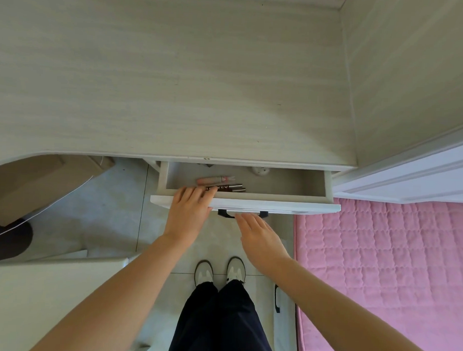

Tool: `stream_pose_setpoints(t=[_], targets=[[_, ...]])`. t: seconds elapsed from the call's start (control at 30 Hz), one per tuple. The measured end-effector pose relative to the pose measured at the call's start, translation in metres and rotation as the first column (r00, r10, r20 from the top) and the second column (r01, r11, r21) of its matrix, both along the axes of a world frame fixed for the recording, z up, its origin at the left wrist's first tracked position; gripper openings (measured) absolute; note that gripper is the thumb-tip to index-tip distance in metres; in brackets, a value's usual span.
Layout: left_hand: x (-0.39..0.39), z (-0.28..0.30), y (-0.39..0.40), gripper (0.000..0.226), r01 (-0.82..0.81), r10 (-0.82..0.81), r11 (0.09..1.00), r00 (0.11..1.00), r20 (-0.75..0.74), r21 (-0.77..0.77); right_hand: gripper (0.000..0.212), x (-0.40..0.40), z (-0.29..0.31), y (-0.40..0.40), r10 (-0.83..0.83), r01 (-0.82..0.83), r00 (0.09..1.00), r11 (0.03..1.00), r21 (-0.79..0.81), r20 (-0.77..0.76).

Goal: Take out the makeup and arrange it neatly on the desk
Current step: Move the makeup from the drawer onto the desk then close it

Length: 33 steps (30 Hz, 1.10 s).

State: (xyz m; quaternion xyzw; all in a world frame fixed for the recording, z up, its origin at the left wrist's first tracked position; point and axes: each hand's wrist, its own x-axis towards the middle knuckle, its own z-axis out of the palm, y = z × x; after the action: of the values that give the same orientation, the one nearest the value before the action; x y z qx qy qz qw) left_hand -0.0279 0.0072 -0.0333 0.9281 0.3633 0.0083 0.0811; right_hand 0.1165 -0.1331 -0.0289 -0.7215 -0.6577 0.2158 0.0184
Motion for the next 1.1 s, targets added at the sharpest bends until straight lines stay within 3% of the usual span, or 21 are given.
stream_pose_setpoints(t=[0.1,0.27,0.47,0.63,0.87,1.1], targets=[[-0.003,0.002,-0.004,0.047,-0.015,0.014,0.999,1.0,-0.007,-0.037,0.063,0.006,0.011,-0.012,-0.052,0.054,0.999,0.987,0.151,-0.017],[-0.007,0.004,-0.011,0.048,-0.019,0.019,0.998,1.0,-0.014,-0.062,0.055,0.024,0.021,-0.021,-0.132,0.105,0.988,0.954,0.282,0.081],[-0.013,0.009,-0.024,0.047,-0.038,0.036,0.995,0.999,-0.025,-0.096,0.055,0.049,0.021,-0.021,-0.165,0.127,0.955,0.979,0.162,0.248],[-0.024,0.011,-0.038,0.05,-0.012,0.01,0.998,0.999,-0.033,-0.066,0.059,0.056,0.015,-0.032,-0.077,0.083,0.96,0.996,-0.014,0.27],[-0.041,0.011,-0.053,0.052,0.094,-0.091,0.995,0.993,-0.07,0.038,0.063,0.05,0.006,-0.059,-0.065,0.044,0.964,0.995,0.085,0.259],[-0.059,0.005,-0.08,0.057,0.102,-0.101,0.995,0.99,-0.096,0.005,0.063,0.038,0.003,-0.089,-0.063,0.033,0.972,0.99,0.134,0.228]])
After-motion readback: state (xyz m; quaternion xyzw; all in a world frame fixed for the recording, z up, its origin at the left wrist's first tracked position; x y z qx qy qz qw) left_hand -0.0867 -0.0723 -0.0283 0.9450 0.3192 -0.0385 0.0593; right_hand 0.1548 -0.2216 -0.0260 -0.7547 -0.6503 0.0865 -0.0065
